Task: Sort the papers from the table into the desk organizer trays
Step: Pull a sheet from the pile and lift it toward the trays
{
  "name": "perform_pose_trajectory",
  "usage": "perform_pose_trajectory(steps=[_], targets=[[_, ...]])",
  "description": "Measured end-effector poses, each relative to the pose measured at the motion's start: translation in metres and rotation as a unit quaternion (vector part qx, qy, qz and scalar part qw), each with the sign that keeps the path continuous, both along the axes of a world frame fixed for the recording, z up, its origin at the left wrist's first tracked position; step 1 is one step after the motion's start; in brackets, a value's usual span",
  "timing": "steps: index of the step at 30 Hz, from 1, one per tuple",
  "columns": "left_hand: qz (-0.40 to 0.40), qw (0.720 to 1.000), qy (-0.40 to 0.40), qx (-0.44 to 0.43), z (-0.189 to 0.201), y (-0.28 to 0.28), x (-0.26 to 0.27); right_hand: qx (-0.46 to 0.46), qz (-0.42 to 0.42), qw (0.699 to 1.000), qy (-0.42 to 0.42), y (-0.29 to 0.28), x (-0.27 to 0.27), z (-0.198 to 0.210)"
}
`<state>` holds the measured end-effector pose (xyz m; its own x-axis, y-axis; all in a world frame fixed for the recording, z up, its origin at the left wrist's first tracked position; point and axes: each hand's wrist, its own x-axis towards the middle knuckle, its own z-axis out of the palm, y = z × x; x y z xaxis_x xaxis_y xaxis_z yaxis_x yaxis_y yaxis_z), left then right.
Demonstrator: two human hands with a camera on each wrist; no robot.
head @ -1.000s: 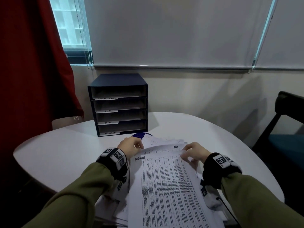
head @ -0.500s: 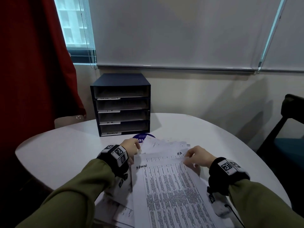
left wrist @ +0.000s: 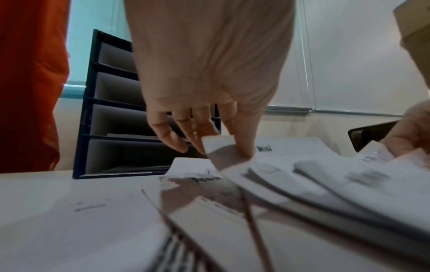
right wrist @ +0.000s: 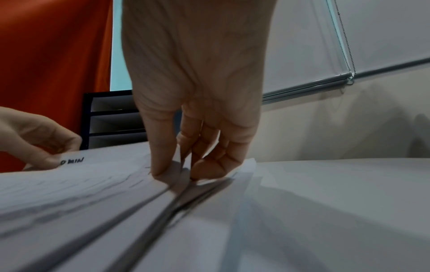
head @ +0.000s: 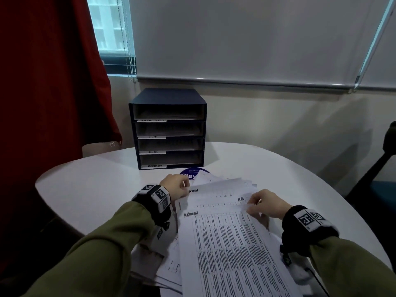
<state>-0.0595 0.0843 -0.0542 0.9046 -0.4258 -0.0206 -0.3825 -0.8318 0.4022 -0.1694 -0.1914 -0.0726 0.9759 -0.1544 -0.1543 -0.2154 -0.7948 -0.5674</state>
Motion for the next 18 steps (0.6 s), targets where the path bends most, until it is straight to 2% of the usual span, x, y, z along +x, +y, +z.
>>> perform_pose_trajectory(steps=[2, 5, 7, 8, 10, 13, 15, 18], targets=[[0.017, 0.996, 0.03, -0.079, 0.001, 0.0, -0.001, 0.004, -0.004, 1.0, -0.022, -0.001, 0.0, 0.0], [0.036, 0.984, 0.104, -0.142, 0.005, 0.006, 0.0, 0.009, -0.002, 0.999, -0.035, -0.001, -0.001, 0.0], [0.035, 0.976, 0.095, -0.192, 0.012, 0.011, -0.002, 0.015, -0.01, 0.999, -0.051, -0.001, -0.002, 0.0], [0.029, 0.977, 0.047, -0.205, 0.017, 0.012, -0.005, 0.018, -0.016, 0.998, -0.061, -0.001, -0.003, 0.0], [0.02, 0.974, -0.1, -0.204, 0.027, 0.012, -0.013, 0.027, -0.02, 0.997, -0.076, -0.002, -0.006, 0.003], [0.005, 0.933, -0.259, -0.25, 0.044, 0.012, -0.02, 0.027, -0.009, 0.998, -0.064, -0.001, -0.011, 0.005], [-0.001, 0.898, -0.32, -0.303, 0.06, 0.015, -0.022, 0.002, -0.006, 0.997, -0.08, 0.0, -0.013, 0.008], [0.003, 0.842, -0.334, -0.424, 0.092, 0.017, -0.029, -0.007, 0.008, 0.979, -0.201, 0.006, -0.013, 0.022]])
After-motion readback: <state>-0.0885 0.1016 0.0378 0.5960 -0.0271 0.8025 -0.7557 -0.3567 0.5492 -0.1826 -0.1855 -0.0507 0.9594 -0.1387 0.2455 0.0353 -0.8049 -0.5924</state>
